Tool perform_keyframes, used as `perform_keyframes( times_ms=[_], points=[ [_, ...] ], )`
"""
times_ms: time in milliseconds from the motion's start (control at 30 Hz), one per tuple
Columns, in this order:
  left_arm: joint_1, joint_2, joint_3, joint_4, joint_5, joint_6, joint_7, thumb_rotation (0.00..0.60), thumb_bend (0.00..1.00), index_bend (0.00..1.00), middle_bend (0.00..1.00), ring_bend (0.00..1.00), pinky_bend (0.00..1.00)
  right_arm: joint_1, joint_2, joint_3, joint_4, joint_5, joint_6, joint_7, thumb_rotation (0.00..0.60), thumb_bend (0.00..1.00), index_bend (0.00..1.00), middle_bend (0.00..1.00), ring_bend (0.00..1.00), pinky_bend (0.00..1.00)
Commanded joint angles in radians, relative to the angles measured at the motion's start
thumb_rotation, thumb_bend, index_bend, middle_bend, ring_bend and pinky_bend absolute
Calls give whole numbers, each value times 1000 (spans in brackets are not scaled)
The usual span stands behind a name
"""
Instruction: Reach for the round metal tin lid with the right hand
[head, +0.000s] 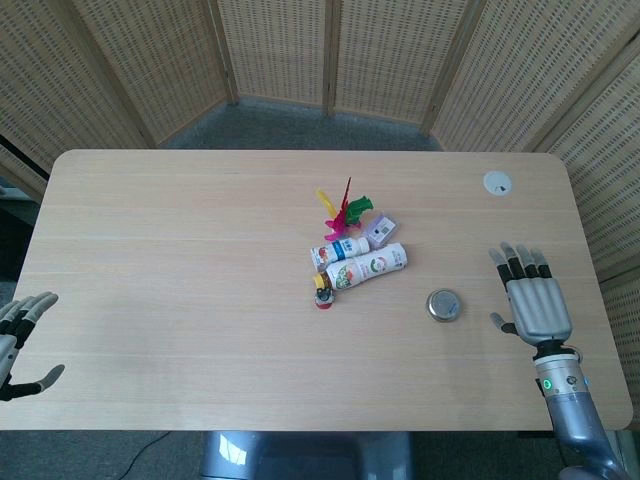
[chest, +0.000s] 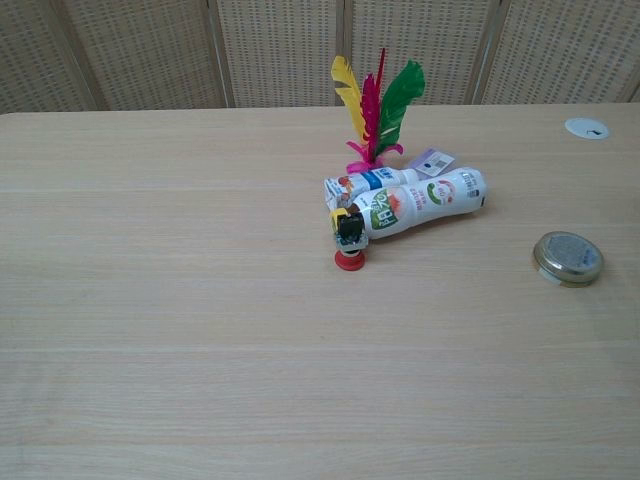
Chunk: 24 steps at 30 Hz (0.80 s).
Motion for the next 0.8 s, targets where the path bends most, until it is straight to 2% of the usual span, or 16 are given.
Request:
perform_keyframes(
  times_ms=[33, 233, 433, 600, 800],
  points=[
    [-4, 0, 0, -2, -2, -9, 0, 600, 333, 0, 0, 0, 0, -3, -3, 0, -2, 5, -6, 2, 600, 210, 0, 0, 0, 0],
    [-9, 0, -2, -12, 2, -13, 14, 600, 333, 0, 0, 0, 0, 4, -20, -11, -22, -3, -59, 26, 600, 210, 0, 0, 0, 0],
    [-18, 8, -7, -23, 8, -18, 17, 600, 333, 0, 0, 0, 0, 52, -50, 4, -9, 27, -151, 24, 600, 206, 0, 0, 0, 0],
    [-31, 9, -11, -21, 4, -37, 12, 600, 333, 0, 0, 0, 0, 110, -113, 15, 58, 83, -257, 25, 600, 203, 0, 1, 0, 0],
    [-40, 10, -13, -19, -7, -54, 14, 600, 331, 0, 0, 0, 0, 148, -203, 17, 163, 114, -317, 37, 600, 204, 17, 13, 0, 0]
  ],
)
